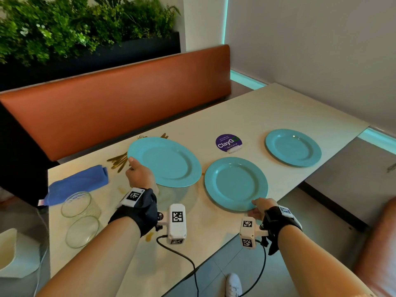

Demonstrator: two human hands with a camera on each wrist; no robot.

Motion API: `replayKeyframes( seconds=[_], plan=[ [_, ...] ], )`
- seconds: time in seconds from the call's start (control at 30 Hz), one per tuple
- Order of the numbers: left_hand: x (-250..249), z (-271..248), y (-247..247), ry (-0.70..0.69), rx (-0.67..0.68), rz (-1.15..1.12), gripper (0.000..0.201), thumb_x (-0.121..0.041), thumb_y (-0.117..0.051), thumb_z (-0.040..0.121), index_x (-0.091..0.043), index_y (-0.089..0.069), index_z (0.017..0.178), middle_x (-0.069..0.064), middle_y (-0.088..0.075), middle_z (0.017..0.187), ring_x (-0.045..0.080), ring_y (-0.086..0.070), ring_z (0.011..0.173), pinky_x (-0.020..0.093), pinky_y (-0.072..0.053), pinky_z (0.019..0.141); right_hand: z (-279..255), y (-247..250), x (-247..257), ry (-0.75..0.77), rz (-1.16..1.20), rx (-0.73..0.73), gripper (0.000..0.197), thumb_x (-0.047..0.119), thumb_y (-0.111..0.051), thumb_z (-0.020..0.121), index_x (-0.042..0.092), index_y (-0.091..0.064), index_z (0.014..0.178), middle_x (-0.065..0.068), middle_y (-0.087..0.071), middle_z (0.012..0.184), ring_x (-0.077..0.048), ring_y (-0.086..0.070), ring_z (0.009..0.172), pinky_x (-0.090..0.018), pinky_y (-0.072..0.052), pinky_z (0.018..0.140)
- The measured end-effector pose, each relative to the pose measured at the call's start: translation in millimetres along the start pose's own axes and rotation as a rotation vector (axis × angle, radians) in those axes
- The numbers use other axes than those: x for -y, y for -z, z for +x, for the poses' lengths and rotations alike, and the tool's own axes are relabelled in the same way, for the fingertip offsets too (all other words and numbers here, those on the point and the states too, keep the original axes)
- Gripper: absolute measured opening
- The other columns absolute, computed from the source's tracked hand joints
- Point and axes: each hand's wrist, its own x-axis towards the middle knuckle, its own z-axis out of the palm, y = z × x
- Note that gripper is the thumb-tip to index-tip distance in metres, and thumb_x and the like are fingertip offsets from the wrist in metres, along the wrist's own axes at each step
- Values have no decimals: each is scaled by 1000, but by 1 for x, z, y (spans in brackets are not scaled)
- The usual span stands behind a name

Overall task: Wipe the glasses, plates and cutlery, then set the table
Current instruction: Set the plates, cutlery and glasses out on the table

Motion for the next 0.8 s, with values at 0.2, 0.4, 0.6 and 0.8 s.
replayKeyframes(
  seconds=[0.2, 0.4, 0.6, 0.8],
  plan=[
    [-2, -10, 5, -12, 32, 10, 57, -46, -22, 100, -5, -44, 134, 14, -53, 134, 32, -52, 121, 36, -44, 93, -20, 1, 7, 9, -32, -26, 20, 12, -52, 91, 0, -52, 75, -20, -66, 67, -29, -65, 62, -40, -58, 74],
    [-1, -10, 7, 9, 69, 19, 59, -48, -22, 99, -6, -43, 135, 13, -53, 135, 31, -52, 121, 37, -44, 95, -34, 9, 17, 55, -147, -73, 19, 16, -52, 84, -2, -57, 87, -19, -62, 73, -33, -66, 66, -47, -59, 70],
    [-6, -18, -1, 3, 171, -7, 58, -48, -22, 100, -8, -44, 135, 12, -54, 133, 30, -54, 119, 32, -45, 87, -61, -7, 63, 171, -36, 50, 34, 15, -51, 94, -7, -51, 119, -10, -52, 74, -24, -54, 61, -36, -53, 58],
    [-11, -18, -23, 19, 278, -71, 56, -52, -26, 97, -13, -46, 132, 10, -58, 129, 30, -59, 113, 43, -50, 96, -74, -20, 102, 297, 120, 177, 39, 32, -46, 97, -1, -49, 118, -11, -57, 80, -24, -58, 67, -38, -53, 64]
  ],
)
